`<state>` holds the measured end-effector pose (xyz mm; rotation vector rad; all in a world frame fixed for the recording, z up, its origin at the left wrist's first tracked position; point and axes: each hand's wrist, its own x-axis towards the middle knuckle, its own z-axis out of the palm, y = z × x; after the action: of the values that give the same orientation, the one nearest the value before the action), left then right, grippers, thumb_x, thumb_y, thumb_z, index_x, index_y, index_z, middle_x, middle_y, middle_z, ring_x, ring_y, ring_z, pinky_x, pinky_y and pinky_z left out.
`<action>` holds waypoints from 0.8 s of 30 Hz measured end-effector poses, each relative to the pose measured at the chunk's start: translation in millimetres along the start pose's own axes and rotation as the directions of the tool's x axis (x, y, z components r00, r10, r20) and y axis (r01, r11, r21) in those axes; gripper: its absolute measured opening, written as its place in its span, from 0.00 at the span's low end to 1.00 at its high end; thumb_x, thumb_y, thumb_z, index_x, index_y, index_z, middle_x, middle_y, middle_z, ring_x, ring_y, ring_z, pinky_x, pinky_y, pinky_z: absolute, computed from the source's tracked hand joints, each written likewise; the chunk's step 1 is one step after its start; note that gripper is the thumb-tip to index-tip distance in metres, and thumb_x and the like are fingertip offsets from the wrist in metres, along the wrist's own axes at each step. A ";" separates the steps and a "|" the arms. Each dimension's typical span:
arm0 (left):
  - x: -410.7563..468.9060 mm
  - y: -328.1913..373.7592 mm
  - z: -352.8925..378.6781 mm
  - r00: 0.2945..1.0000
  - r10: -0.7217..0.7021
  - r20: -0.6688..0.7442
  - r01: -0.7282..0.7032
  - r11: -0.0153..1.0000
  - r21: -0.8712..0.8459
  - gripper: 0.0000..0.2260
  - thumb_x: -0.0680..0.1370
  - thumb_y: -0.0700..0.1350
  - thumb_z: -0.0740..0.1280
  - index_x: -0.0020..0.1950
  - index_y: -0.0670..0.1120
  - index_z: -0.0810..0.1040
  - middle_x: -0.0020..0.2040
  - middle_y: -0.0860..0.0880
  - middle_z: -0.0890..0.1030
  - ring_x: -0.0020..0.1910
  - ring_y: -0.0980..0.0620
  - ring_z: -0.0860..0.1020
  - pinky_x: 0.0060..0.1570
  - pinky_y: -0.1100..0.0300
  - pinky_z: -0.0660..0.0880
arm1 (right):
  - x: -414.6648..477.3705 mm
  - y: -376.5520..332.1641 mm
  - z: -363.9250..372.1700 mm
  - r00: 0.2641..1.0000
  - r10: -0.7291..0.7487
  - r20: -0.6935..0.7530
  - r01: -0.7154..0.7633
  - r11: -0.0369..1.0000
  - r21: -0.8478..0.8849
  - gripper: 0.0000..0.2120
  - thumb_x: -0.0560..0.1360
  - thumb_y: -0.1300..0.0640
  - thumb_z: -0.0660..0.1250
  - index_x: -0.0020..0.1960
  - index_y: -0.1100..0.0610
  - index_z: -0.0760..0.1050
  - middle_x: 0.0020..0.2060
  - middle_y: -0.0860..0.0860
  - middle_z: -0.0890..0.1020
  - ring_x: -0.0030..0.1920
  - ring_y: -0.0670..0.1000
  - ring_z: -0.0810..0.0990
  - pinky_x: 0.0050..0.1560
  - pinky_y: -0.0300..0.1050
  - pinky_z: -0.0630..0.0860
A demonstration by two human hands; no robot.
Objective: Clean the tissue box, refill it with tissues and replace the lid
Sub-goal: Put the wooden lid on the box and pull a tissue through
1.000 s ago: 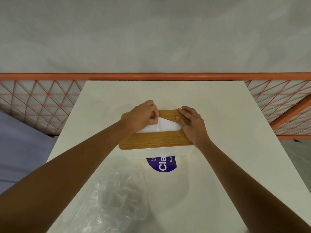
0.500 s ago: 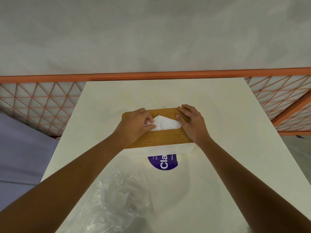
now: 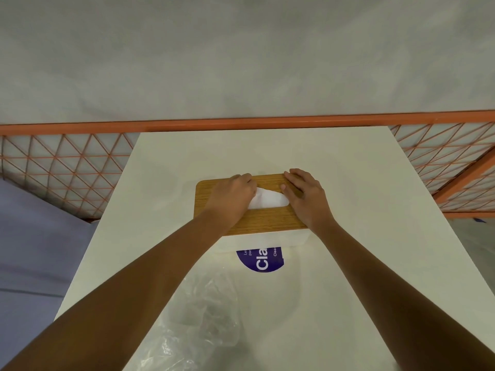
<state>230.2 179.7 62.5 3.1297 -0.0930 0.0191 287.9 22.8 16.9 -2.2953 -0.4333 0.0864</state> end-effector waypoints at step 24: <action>3.8 -0.3 -8.2 0.995 -0.043 0.085 0.042 0.999 0.016 0.19 0.80 0.53 0.59 0.67 0.44 0.69 0.66 0.48 0.70 0.65 0.49 0.68 0.63 0.59 0.68 | -4.7 -5.8 11.4 0.982 -0.072 -0.174 0.048 0.989 -0.141 0.15 0.78 0.55 0.61 0.61 0.59 0.75 0.63 0.54 0.74 0.63 0.56 0.70 0.61 0.43 0.68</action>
<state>233.9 179.9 70.8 3.1449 -0.0267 -0.1146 279.7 32.9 12.9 -2.3963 -0.4259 -0.1842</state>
